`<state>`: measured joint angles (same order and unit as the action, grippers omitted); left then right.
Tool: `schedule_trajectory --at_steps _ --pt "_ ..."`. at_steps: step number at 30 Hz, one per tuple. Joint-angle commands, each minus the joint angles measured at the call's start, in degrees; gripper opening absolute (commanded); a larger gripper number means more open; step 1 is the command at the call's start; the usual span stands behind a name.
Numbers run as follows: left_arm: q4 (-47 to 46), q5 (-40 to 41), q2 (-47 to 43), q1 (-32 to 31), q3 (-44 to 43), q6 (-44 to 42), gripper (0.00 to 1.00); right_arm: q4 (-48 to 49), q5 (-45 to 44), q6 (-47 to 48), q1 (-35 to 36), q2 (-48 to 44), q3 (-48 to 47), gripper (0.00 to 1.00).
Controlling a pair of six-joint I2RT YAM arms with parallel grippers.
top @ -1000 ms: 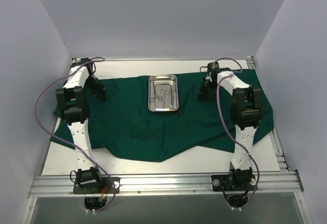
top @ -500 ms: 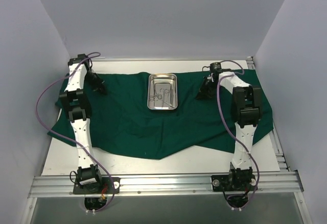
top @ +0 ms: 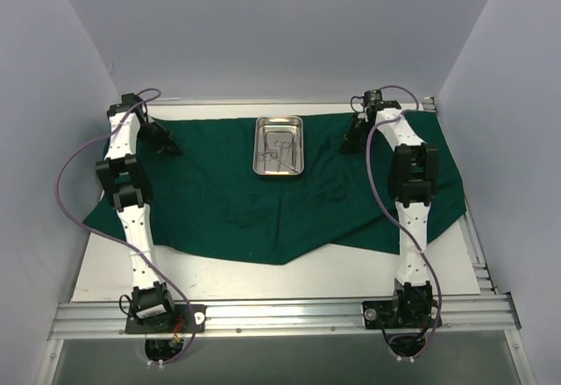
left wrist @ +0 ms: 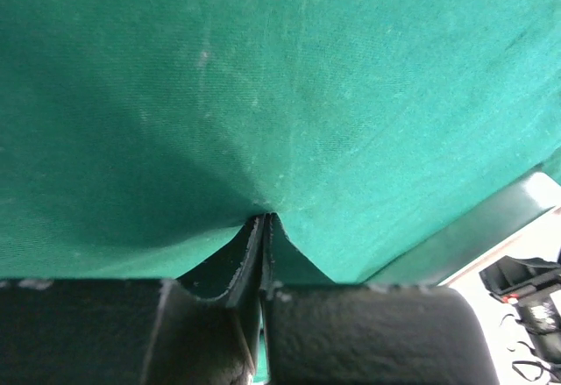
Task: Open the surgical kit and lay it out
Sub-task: Smooth out the surgical kit at the center of the board.
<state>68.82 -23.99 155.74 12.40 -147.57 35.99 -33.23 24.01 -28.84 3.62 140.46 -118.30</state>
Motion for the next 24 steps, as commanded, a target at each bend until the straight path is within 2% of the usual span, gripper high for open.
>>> schedule_trajectory --at_steps 1,3,6,7,8,11,12,14,15,16,19,24 --pt "-5.53 6.15 -4.73 0.60 5.06 -1.53 0.09 -8.40 -8.71 5.37 -3.08 2.62 -5.95 0.02" --pt "-6.85 6.93 -9.90 0.26 9.64 -2.76 0.14 -11.05 -10.12 6.95 -3.35 1.57 -12.29 0.07" --pt "-9.75 7.37 -16.75 -0.27 19.49 -4.08 0.23 -13.70 -11.35 8.10 -6.34 -3.34 -13.54 0.21" --pt "-10.45 7.55 -18.27 -0.45 21.51 -4.52 0.24 -13.79 -11.61 8.36 -6.69 -5.27 -12.23 0.30" --pt "-11.41 7.73 -20.98 -0.80 25.19 -4.78 0.26 -13.96 -11.97 8.45 -7.48 -9.64 -7.87 0.32" --pt "-12.83 6.94 -25.29 -1.41 29.43 -5.40 0.28 -14.75 -13.55 9.06 -9.23 -19.82 1.28 0.36" --pt "-13.00 6.50 -26.18 -1.68 31.53 -5.58 0.28 -14.75 -14.25 9.41 -9.85 -22.66 8.37 0.36" --pt "-13.27 5.71 -28.20 -2.73 33.13 -5.75 0.29 -14.06 -15.57 9.68 -11.34 -31.54 15.52 0.32" --pt "-13.27 5.45 -28.82 -3.08 34.44 -5.84 0.29 -13.70 -16.27 9.77 -13.09 -34.44 22.26 0.28" --pt "-13.62 5.18 -29.44 -3.52 35.32 -5.84 0.29 -13.61 -16.28 9.68 -14.15 -39.25 25.28 0.18" --pt "-16.07 2.90 -31.90 -5.10 39.53 -4.61 0.29 -13.26 -16.18 9.94 -17.23 -45.00 36.60 0.00" --pt "-19.42 -0.88 -33.84 -6.86 43.77 -3.99 0.38 -9.67 -14.96 8.98 -17.68 -52.04 49.82 0.00"
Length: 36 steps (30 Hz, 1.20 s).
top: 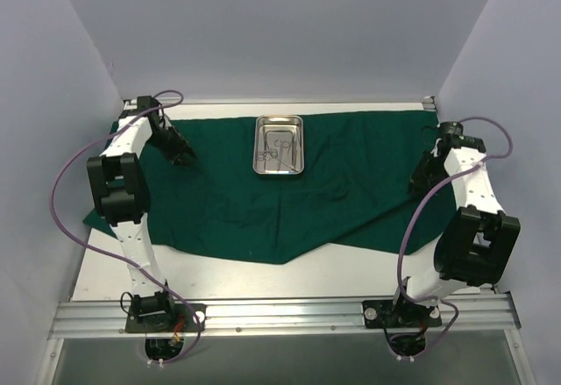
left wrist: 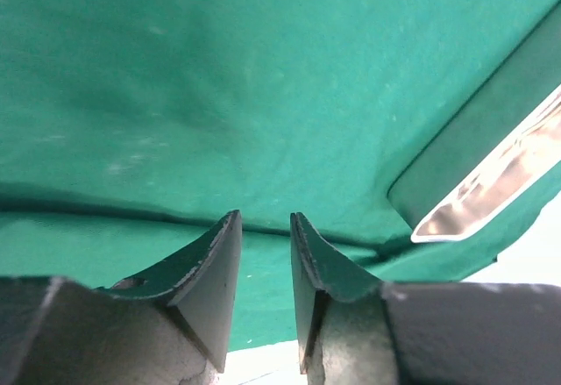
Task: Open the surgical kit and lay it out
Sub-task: Smooth out the surgical kit at the center of the board.
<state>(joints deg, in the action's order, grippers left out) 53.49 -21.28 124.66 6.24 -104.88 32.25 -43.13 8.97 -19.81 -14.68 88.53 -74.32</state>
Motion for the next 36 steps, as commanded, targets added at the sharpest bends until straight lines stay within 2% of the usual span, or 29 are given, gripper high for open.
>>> schedule_trajectory --at_steps 1,4,9,18,24,26,27,30,32,36 --pt "-3.93 -3.94 -2.50 -0.96 0.99 -0.52 0.38 1.55 -0.01 -0.48 0.53 -0.46 7.25 0.00" --pt "-2.87 -4.30 -2.14 -0.97 0.38 -1.05 0.39 3.93 1.57 -0.84 0.44 -0.47 11.39 0.00" --pt "-2.17 -4.30 -2.41 -0.97 -0.85 -1.40 0.42 6.04 -1.48 -0.84 -0.26 2.17 15.34 0.00" --pt "-1.90 -4.91 -2.05 -0.97 -1.11 -1.58 0.42 8.15 -7.03 -1.63 -4.83 11.48 16.84 0.00" --pt "-1.11 -5.00 -1.18 -0.88 -2.43 -1.58 0.42 3.16 -20.20 -6.72 -10.01 14.83 16.23 0.00" --pt "-0.76 -4.91 -1.26 -0.62 -2.87 -1.66 0.42 -1.23 -26.51 -10.57 -12.64 13.51 15.62 0.00" --pt "-0.59 -4.91 -1.26 -0.44 -2.87 -1.75 0.42 -2.90 -32.81 -14.60 -13.09 12.73 15.09 0.00" --pt "-0.32 -4.13 -2.14 0.09 -2.35 -2.01 0.42 -8.36 -39.10 -18.50 -14.41 9.56 12.28 0.00" --pt "-0.58 -3.95 -2.75 0.61 -1.65 -2.10 0.42 -9.42 -39.30 -17.55 -14.41 7.89 10.53 0.00" --pt "-0.59 -2.98 -3.37 1.84 -0.33 -2.10 0.42 -7.85 -29.66 -10.18 -11.71 5.34 5.34 0.00"
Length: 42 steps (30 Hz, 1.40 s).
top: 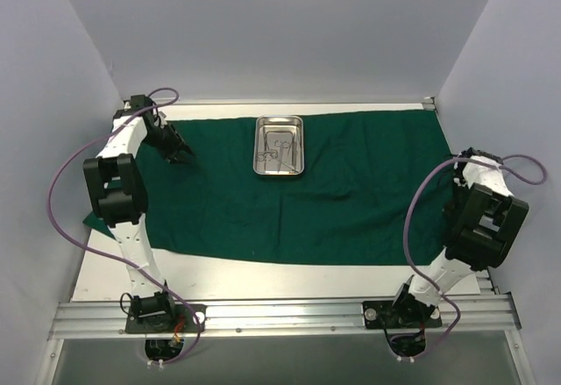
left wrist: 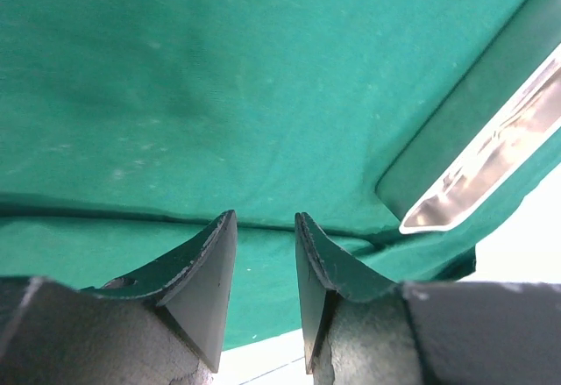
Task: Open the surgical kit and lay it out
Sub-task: Smooth out the surgical kit at the center of the board.
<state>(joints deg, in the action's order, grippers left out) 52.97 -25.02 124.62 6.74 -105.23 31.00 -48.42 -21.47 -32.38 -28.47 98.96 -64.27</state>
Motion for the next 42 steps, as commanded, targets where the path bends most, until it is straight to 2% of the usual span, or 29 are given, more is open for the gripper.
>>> schedule_trajectory --at_steps 1,5,10,17,21,24,28,29,31,34,42 --pt "-0.23 1.02 -3.59 1.52 0.46 -0.86 0.42 -0.99 4.82 5.11 3.23 -6.40 -5.94 0.00" --pt "0.55 2.42 -4.21 2.22 0.03 -0.86 0.42 2.28 12.58 8.12 9.73 -6.06 -8.85 0.00" --pt "3.19 8.04 -6.40 2.31 0.90 -0.95 0.42 5.44 18.39 7.25 20.28 -1.50 -14.73 0.00" --pt "4.25 14.20 -16.40 3.88 10.91 -1.03 0.44 6.06 23.14 8.47 37.49 4.57 -24.40 0.00" --pt "4.25 16.48 -21.42 6.09 18.29 -1.91 0.45 8.08 26.47 8.74 42.87 5.02 -24.50 0.00" --pt "5.12 17.98 -23.45 7.14 23.04 -2.88 0.42 9.49 30.35 9.35 46.03 4.58 -23.44 0.00" --pt "3.99 18.78 -23.20 7.49 27.00 -4.28 0.31 9.49 30.00 11.37 47.89 3.26 -23.53 0.00" --pt "3.55 18.60 -22.15 7.67 27.36 -4.72 0.23 9.58 30.52 12.07 47.89 3.00 -23.53 0.00" --pt "1.18 19.56 -21.09 7.76 27.71 -5.69 0.17 10.19 30.96 12.52 47.89 2.21 -23.36 0.00" --pt "1.43 19.39 -16.96 8.81 26.22 -6.31 0.03 11.33 32.54 13.13 47.89 1.94 -22.83 0.00" --pt "5.47 17.36 -7.20 10.48 26.65 -6.48 0.02 14.23 35.36 13.57 48.24 1.59 -21.69 0.00"
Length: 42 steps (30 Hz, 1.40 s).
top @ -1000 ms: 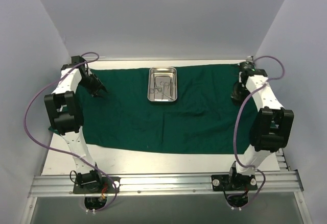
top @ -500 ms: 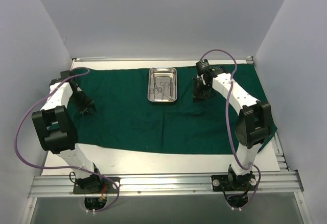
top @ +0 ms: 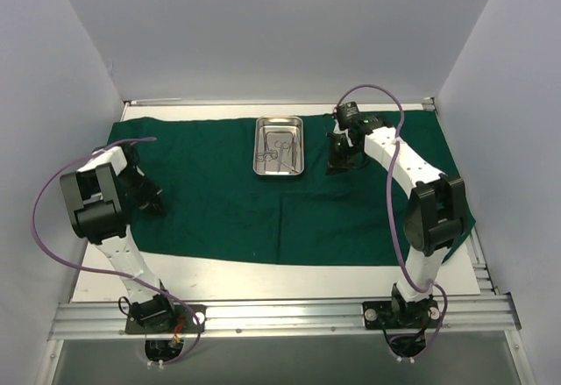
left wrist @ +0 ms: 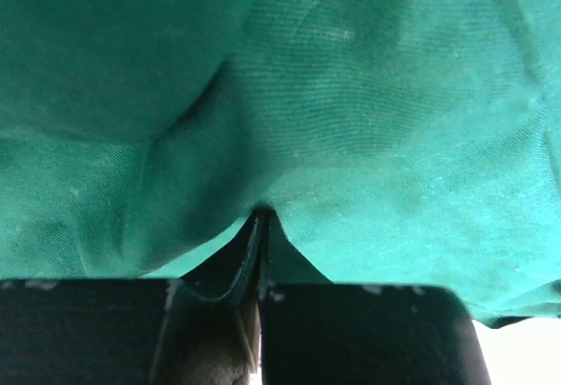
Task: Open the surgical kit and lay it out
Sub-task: Smooth out the surgical kit at the center of the board.
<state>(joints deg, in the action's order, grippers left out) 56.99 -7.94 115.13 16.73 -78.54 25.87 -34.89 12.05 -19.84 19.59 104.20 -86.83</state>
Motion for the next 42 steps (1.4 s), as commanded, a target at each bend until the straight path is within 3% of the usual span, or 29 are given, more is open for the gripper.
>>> schedule_trajectory --at_steps 1,8,13,20,22,25,30,33,38,42 --pt "2.15 0.73 2.64 0.67 0.93 -0.91 0.02 0.79 2.18 1.03 0.27 -3.74 0.87 0.00" --pt "4.27 2.94 0.45 5.06 10.68 1.82 0.02 2.37 3.41 0.68 0.80 -4.97 2.27 0.00" --pt "5.76 7.14 -7.10 8.13 17.19 4.01 0.02 3.96 3.94 0.59 0.97 -6.38 4.38 0.00" --pt "9.10 7.95 -15.45 8.14 8.15 4.10 0.02 4.05 3.94 1.03 0.88 -6.91 6.23 0.00" --pt "8.49 5.58 -17.73 7.70 4.73 3.93 0.07 3.61 3.50 1.11 0.80 -6.73 5.88 0.00" --pt "6.73 3.47 -19.06 5.86 0.07 3.66 0.21 3.25 2.71 0.77 0.10 -6.29 5.62 0.00" --pt "3.75 0.30 -15.39 -0.19 -7.93 3.05 0.28 3.43 3.24 -0.20 -4.81 -5.77 6.49 0.00" --pt "2.43 0.30 -10.12 -3.10 -13.03 3.40 0.25 3.17 2.80 -0.73 -7.98 -4.80 6.49 0.00" --pt "-1.17 0.82 -0.62 -6.00 -20.14 4.71 0.03 3.87 0.96 -1.34 -11.59 -3.22 5.01 0.00" --pt "-0.40 3.72 6.93 -7.24 -26.73 6.21 0.02 4.04 -0.80 -1.96 -12.21 1.95 1.93 0.00"
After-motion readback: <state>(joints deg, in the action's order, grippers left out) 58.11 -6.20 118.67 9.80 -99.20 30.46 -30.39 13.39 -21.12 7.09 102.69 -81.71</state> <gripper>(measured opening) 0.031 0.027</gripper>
